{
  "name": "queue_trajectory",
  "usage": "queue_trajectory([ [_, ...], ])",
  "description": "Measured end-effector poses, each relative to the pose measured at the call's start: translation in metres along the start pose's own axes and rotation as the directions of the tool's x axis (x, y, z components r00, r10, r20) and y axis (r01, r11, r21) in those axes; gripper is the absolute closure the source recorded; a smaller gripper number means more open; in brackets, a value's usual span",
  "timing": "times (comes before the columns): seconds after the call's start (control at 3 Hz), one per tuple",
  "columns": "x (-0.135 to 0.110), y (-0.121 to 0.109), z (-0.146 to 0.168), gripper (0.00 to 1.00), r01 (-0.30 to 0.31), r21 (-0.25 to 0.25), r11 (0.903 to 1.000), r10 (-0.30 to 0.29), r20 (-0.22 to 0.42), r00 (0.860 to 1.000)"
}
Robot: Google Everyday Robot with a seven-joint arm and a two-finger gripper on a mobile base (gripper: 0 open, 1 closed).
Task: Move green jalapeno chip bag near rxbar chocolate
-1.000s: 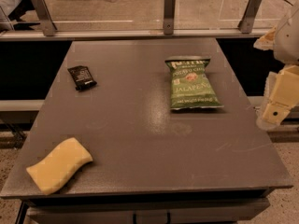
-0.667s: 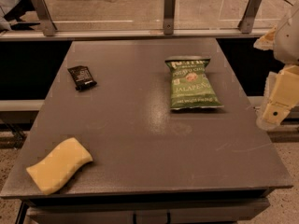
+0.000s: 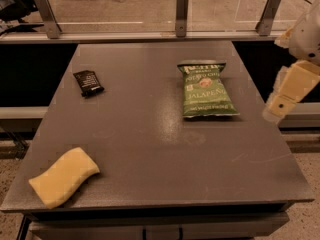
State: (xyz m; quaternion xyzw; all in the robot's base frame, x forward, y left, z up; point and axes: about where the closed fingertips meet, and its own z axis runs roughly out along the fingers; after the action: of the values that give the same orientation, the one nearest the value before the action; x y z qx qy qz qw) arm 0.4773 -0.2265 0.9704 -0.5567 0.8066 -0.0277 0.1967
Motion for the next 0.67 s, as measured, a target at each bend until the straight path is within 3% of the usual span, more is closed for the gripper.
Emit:
queue_trajectory([
  [0.33, -0.004, -0.034, 0.049, 0.00, -0.167, 0.025, 0.9856, 0.165, 0.074, 0.983],
  [0.67, -0.021, -0.062, 0.097, 0.00, -0.303, 0.026, 0.9526, 0.295, 0.161, 0.942],
])
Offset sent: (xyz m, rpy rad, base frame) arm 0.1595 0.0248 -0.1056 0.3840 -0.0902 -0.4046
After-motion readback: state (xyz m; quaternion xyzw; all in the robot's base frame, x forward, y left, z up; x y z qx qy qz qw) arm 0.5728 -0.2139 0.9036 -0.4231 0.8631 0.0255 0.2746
